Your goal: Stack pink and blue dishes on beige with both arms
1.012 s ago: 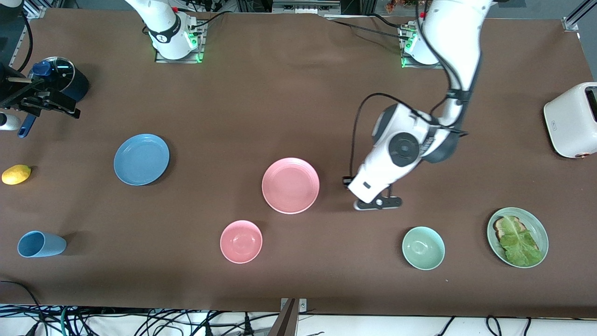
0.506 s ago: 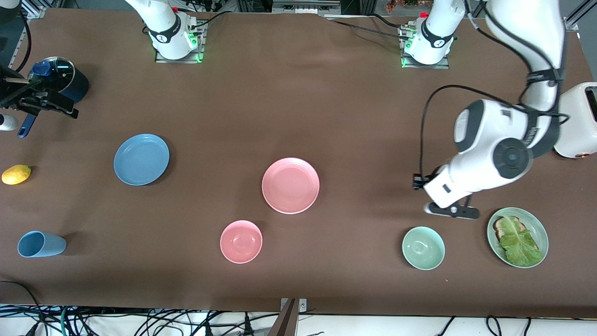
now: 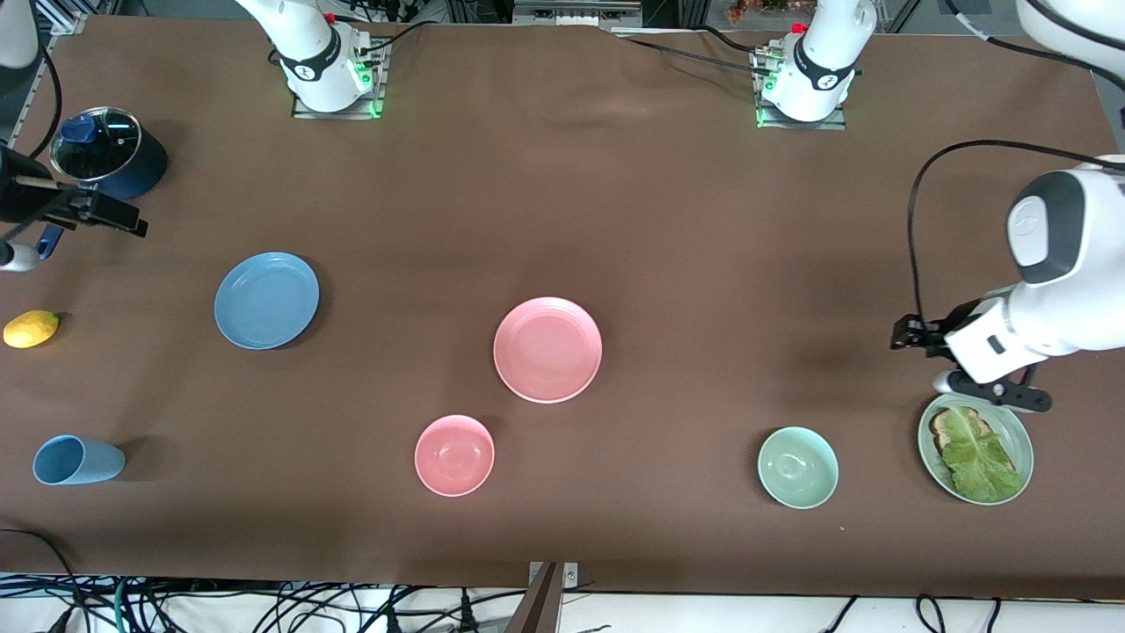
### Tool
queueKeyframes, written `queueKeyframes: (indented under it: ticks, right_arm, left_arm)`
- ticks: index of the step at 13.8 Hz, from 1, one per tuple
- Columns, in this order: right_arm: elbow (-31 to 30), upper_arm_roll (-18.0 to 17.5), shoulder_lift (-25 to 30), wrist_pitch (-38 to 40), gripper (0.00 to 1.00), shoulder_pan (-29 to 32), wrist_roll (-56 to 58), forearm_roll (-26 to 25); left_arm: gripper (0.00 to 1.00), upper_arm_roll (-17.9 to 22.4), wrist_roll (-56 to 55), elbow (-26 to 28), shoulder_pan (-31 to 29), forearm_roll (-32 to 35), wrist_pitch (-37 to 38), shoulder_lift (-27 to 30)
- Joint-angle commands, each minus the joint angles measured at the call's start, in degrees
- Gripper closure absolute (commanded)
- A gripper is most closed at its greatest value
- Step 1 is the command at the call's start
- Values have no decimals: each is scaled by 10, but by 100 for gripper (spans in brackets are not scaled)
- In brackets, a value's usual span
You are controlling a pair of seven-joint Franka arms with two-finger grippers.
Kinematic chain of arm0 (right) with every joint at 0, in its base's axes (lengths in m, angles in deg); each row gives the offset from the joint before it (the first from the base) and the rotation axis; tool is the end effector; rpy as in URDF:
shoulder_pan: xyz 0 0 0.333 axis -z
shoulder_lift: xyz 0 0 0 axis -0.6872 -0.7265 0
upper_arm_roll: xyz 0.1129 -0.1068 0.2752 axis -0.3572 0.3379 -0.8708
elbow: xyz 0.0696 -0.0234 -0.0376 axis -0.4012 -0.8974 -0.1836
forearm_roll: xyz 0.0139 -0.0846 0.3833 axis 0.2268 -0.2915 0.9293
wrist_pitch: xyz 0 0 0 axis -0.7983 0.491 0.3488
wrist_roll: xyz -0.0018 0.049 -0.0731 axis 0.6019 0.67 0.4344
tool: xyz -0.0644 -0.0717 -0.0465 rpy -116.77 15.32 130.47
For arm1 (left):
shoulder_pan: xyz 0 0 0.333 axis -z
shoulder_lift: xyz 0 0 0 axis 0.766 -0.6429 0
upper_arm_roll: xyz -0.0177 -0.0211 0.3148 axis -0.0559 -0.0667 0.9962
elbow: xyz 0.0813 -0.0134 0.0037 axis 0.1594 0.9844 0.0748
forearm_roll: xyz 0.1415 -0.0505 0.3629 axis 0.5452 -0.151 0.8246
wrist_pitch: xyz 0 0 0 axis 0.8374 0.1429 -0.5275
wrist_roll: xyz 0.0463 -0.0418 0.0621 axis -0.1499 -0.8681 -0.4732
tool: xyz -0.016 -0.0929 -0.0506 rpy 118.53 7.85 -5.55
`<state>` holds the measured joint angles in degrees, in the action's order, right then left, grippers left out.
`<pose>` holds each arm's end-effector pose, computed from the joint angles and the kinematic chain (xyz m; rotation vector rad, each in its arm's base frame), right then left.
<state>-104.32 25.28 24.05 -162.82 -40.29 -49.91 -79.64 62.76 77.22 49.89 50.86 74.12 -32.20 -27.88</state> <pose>0.5730 -0.0642 0.5286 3.1274 -0.1692 -0.2222 0.6618 0.0214 0.4245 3.0845 -0.3252 -0.1901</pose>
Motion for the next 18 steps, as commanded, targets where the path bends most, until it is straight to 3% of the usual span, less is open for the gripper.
queueKeyframes:
  ticks: [1,2,4,9,12,18]
  right_arm:
    - [-22,4,-25,-46,0,5,0,-8]
    - [-26,4,-42,-60,0,5,0,-11]
    - [-45,14,-69,-95,0,7,7,-10]
    - [-165,26,-79,-239,0,12,41,-2]
    - [-195,27,-108,-305,0,16,56,2]
    - [-194,26,-189,-357,0,68,181,125]
  left_arm:
    - [28,-12,0,13,-8,28,37,52]
    - [0,-12,1,13,-16,28,47,66]
    - [0,-14,0,13,-26,28,68,93]
    - [0,-13,-8,11,-29,28,91,149]
    - [0,-9,-8,5,-29,20,101,166]
    - [0,-22,-67,5,-22,28,113,187]
